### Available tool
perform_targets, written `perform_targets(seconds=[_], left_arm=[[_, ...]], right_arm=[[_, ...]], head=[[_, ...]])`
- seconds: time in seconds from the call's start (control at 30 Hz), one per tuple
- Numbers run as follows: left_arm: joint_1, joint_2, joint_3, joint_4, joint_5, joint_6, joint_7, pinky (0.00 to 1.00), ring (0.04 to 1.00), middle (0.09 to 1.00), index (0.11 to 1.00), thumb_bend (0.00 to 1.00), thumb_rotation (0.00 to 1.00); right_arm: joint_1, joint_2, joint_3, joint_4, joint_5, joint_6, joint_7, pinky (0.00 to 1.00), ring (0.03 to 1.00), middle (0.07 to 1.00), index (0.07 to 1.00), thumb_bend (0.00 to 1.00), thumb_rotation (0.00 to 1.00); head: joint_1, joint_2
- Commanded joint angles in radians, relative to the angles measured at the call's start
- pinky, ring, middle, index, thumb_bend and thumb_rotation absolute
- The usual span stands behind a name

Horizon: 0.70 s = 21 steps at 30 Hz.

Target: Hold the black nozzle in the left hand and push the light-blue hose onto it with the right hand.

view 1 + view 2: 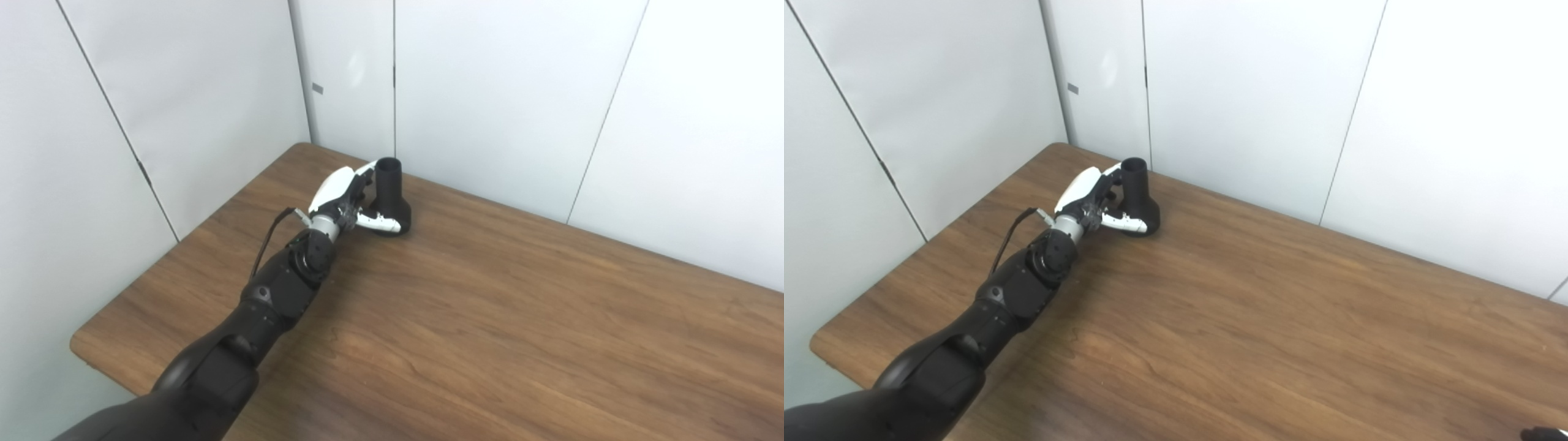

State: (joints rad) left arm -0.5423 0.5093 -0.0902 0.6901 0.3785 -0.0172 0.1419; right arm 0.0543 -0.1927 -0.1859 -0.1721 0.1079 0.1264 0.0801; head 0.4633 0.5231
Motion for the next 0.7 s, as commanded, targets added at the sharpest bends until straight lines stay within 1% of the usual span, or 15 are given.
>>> perform_targets(seconds=[0.0,0.2,0.27,0.33,0.43,0.47,0.67], left_arm=[[0.028,0.014,-0.034,0.061,0.034,0.050,-0.031,0.75,0.865,0.937,0.927,1.00,0.21],[0.027,0.035,-0.092,0.058,0.097,0.054,-0.030,0.81,0.894,0.928,0.916,1.00,0.31],[0.027,0.042,-0.115,0.065,0.127,0.043,-0.020,0.81,0.898,0.927,0.910,1.00,0.34],[0.027,0.050,-0.135,0.071,0.150,0.021,-0.013,0.86,0.913,0.919,0.905,1.00,0.37],[0.029,0.061,-0.163,0.068,0.177,0.023,-0.012,0.91,0.934,0.917,0.905,1.00,0.39],[0.031,0.065,-0.172,0.063,0.185,0.026,-0.014,0.92,0.936,0.921,0.900,1.00,0.40],[0.033,0.071,-0.185,0.058,0.193,0.036,-0.024,0.94,0.949,0.940,0.888,1.00,0.44]], right_arm=[[-0.013,-0.021,-0.010,-0.039,0.010,-0.009,0.001,0.42,0.559,0.593,0.544,0.75,0.57],[-0.012,-0.022,-0.010,-0.035,0.012,-0.014,0.003,0.43,0.567,0.598,0.547,0.74,0.57],[-0.012,-0.022,-0.011,-0.040,0.014,-0.009,0.003,0.43,0.569,0.600,0.550,0.73,0.57],[-0.011,-0.021,-0.012,-0.047,0.018,0.001,0.002,0.44,0.572,0.604,0.552,0.72,0.56],[-0.011,-0.021,-0.014,-0.049,0.023,0.009,0.002,0.44,0.576,0.604,0.554,0.72,0.55],[-0.011,-0.021,-0.015,-0.047,0.024,0.006,0.003,0.44,0.579,0.606,0.556,0.71,0.54],[-0.012,-0.022,-0.013,-0.049,0.022,0.008,0.003,0.46,0.593,0.620,0.566,0.66,0.54]], head=[[-0.001,0.001],[-0.001,0.001],[-0.001,0.005],[-0.001,0.005],[-0.001,0.009],[-0.001,0.009],[-0.002,0.009]])
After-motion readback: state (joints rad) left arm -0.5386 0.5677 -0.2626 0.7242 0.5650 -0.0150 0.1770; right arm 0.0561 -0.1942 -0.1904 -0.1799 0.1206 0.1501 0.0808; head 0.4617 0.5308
